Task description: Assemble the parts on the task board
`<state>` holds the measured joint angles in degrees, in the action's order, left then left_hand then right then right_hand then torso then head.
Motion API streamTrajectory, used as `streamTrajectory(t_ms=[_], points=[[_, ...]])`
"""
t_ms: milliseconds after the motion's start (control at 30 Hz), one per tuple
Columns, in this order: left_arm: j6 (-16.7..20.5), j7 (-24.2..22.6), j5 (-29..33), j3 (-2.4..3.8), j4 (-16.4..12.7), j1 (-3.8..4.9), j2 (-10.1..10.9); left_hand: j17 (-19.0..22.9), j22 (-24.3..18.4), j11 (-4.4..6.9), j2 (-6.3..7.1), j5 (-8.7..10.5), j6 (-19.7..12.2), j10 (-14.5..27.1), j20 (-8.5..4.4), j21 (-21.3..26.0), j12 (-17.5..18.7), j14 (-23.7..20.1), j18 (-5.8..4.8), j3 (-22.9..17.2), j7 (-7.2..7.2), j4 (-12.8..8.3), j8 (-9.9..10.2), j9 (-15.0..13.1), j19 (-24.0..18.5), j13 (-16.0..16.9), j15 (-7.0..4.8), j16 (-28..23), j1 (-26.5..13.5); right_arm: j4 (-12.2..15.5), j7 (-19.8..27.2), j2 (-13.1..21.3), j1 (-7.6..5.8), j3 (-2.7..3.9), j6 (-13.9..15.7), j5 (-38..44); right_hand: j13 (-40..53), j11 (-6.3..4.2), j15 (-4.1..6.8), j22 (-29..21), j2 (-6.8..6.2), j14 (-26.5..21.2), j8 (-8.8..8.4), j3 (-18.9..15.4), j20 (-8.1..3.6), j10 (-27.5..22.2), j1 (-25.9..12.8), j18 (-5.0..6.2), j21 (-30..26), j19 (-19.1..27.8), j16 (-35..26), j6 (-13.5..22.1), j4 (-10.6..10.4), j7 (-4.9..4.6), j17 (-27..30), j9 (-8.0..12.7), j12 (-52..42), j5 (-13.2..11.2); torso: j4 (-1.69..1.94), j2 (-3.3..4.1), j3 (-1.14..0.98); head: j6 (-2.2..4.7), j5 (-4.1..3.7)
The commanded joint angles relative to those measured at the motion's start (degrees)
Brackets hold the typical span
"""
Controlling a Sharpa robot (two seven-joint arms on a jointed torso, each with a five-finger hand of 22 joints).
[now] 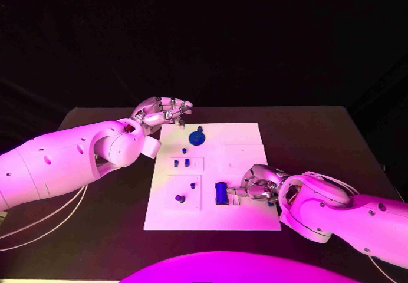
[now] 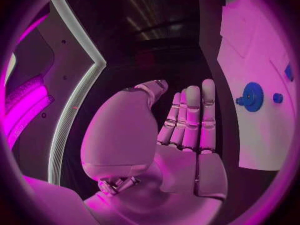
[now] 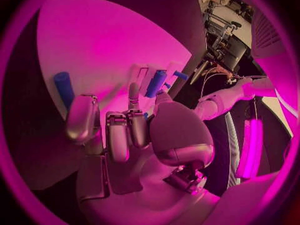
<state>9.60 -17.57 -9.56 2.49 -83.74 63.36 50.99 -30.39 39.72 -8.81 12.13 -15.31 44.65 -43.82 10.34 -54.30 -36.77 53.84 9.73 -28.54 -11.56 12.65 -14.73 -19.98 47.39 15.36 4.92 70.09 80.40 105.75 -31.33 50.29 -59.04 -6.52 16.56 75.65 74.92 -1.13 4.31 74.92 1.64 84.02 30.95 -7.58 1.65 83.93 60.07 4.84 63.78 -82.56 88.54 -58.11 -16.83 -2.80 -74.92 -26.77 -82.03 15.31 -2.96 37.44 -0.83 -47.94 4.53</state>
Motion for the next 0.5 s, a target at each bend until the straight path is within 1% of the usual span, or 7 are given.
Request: streamTrajectory(t_ms=[33,233,267,333,367,433,500], points=[[0.0,-1.4,-0.2,0.02,-0.2,0.01,-0.1,0.1,-0.1,-0.1,-0.16,-0.25,-0.5,0.2,0.43,0.4,-0.3,-0.4,0.77,0.2,-0.82,0.6,-0.4,-0.1,0.0,-0.1,0.18,0.4,-0.4,0.5,1.6,1.8,-0.58,0.21,2.7,-0.3,8.9,0.33,-0.02,6.0,-0.23,5.0,-1.03,-0.8,0.32,2.3,1.5,-0.3,0.1,0.2,-0.2,1.7,0.0,-0.61,-10.5,0.2,0.2,-0.1,-0.17,-0.11,0.04,0.2,-0.15],[0.0,-2.2,-0.1,-0.03,-0.2,-0.01,-0.2,0.2,-0.2,-0.11,0.38,-0.15,-0.6,0.3,0.51,0.6,-0.6,-0.4,0.76,0.9,-0.81,1.2,-0.6,-0.1,-0.1,-0.1,0.24,0.5,-1.2,1.9,2.7,5.8,-2.68,0.44,4.4,-2.4,8.8,1.08,-0.67,5.9,-2.4,4.9,-2.42,-2.4,0.9,2.0,3.5,-0.17,-0.9,0.5,-0.4,3.3,0.1,-1.43,-10.1,0.0,0.5,-0.1,-0.34,-0.24,0.12,0.31,-0.6],[0.0,-2.3,0.0,-0.05,-0.1,-0.01,-0.3,0.2,-0.2,-0.11,0.38,-0.15,-0.6,0.3,0.51,0.6,-0.6,-0.4,0.76,0.9,-0.81,1.2,-0.6,-0.1,-0.1,-0.1,0.24,0.5,-1.2,2.2,2.9,6.6,-2.93,0.46,4.5,-2.5,8.6,1.23,-0.81,5.7,-3.13,4.9,-2.7,-2.4,1.05,1.8,5.2,-0.06,-1.6,0.7,-0.5,3.5,0.1,-1.58,-9.7,-0.1,0.8,0.0,-0.41,-0.27,0.13,0.35,-0.65],[-0.1,-2.4,0.0,-0.08,-0.1,-0.03,-0.3,0.2,-0.2,-0.11,0.38,-0.15,-0.6,0.3,0.51,0.6,-0.6,-0.4,0.76,0.9,-0.81,1.2,-0.6,-0.1,-0.1,-0.1,0.24,0.5,-1.2,2.7,3.2,8.0,-3.27,0.48,4.5,-2.6,8.4,1.36,-0.9,5.7,-4.99,4.8,-3.4,-1.1,1.23,1.5,14.2,0.03,-2.1,0.8,-0.7,4.0,1.8,-1.76,-9.4,-0.4,1.1,0.1,-0.45,-0.28,0.1,0.43,-0.82],[-0.1,-2.5,0.0,-0.09,-0.1,-0.04,-0.3,0.2,-0.2,-0.11,0.38,-0.15,-0.6,0.3,0.51,0.6,-0.6,-0.4,0.76,0.9,-0.81,1.2,-0.6,-0.1,-0.1,-0.1,0.24,0.5,-1.2,2.8,3.2,8.5,-3.35,0.48,4.4,-2.6,8.4,1.48,-1.0,5.8,-5.33,4.8,-3.74,-0.7,1.28,1.5,16.6,0.04,-2.3,0.8,-0.7,4.1,1.9,-1.9,-9.4,-0.4,1.2,0.0,-0.51,-0.32,0.09,0.45,-0.88],[-0.1,-2.6,0.1,-0.11,-0.1,-0.06,-0.3,0.2,-0.3,-0.1,0.41,-0.12,-0.6,0.3,0.53,0.7,-0.7,-0.4,0.76,1.1,-0.81,1.4,-0.6,-0.1,-0.1,-0.1,0.25,0.5,-1.4,3.1,3.3,9.4,-3.39,0.48,4.2,-2.6,8.5,1.46,-1.03,5.8,-5.79,4.8,-4.03,0.1,1.34,1.4,19.6,0.05,-2.4,0.8,-0.7,3.7,1.4,-1.88,-9.5,-0.5,1.2,0.1,-0.56,-0.32,0.05,0.46,-1.04],[-0.2,-2.6,0.1,-0.14,-0.1,-0.07,-0.3,0.2,-0.3,-0.1,0.42,-0.1,-0.6,0.3,0.54,0.7,-0.7,-0.4,0.76,1.2,-0.8,1.5,-0.7,-0.1,-0.1,-0.1,0.25,0.6,-1.5,3.3,3.3,10.6,-3.21,0.45,3.9,-1.9,8.5,1.44,-1.04,5.9,-6.02,4.8,-4.14,0.4,1.35,1.4,20.5,0.04,-2.4,0.8,-0.7,3.5,0.9,-1.85,-9.6,-0.5,1.2,0.1,-0.7,-0.38,0.04,0.44,-1.0]])
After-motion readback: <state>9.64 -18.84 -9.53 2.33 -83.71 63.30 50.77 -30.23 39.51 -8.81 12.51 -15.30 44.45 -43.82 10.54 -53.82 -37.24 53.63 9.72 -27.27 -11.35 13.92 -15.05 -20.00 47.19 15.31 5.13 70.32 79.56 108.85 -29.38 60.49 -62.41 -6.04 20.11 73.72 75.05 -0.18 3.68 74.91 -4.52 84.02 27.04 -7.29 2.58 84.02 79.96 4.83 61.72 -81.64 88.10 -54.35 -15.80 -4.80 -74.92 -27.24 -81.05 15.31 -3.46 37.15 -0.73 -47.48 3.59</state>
